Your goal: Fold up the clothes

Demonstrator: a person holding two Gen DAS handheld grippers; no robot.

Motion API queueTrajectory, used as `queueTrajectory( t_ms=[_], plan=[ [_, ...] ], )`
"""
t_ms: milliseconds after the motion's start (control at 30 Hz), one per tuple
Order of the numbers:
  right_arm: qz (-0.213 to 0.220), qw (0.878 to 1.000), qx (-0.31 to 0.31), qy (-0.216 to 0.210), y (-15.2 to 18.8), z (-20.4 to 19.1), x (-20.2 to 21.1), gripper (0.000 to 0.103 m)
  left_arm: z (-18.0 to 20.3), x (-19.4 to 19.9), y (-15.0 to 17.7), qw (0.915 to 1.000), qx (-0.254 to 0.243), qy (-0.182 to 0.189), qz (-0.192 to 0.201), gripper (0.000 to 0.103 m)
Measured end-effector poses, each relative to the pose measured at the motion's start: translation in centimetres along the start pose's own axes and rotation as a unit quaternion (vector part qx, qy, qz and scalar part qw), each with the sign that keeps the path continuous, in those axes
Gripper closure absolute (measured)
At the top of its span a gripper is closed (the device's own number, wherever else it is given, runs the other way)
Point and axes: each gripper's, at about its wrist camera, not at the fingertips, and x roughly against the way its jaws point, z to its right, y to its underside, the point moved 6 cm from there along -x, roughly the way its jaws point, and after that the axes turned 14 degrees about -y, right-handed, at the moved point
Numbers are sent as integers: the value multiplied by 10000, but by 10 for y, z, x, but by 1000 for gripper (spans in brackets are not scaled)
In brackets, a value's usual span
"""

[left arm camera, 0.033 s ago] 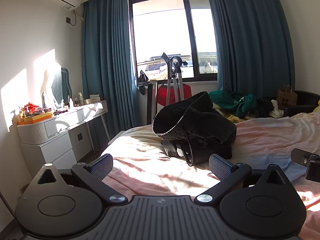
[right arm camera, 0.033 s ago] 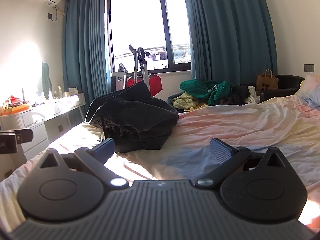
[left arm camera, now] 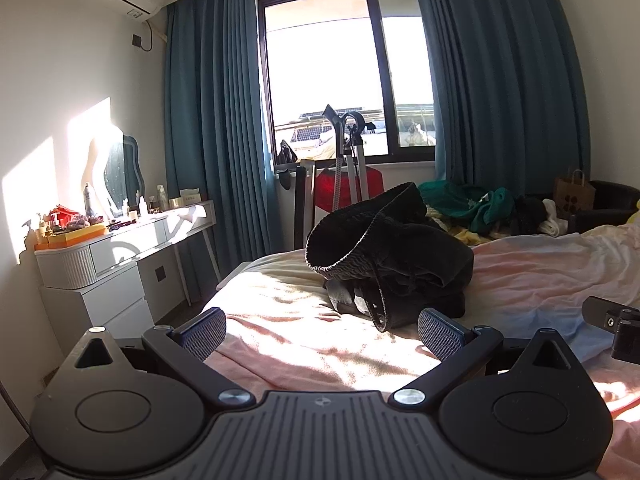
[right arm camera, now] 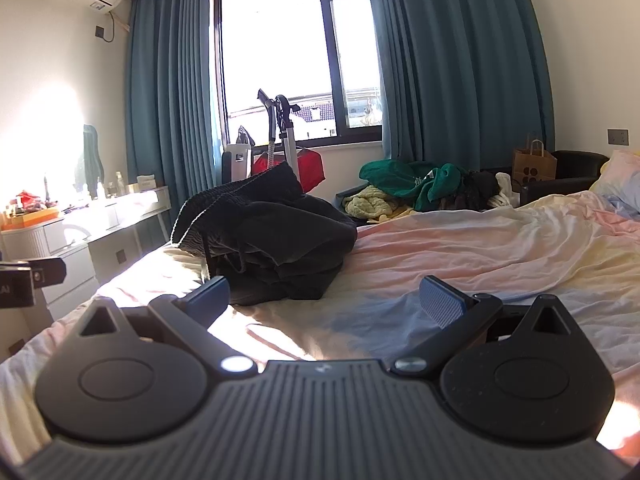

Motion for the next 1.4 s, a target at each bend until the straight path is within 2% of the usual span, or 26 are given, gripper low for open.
queueTrajectory(
  t_ms=[700,933,1400],
  plan=[
    [18,10000,-18,-1,3,0,-2,0,1,-7,6,9999,88,45,-92,0],
    [24,10000,-88,-13,1,3,-1,0,-3,-14,9,9995,103,-278,-103,0],
    [32,10000,-6,13,1,2,1,0,-5,-7,9,9997,115,-227,-16,0]
  ],
)
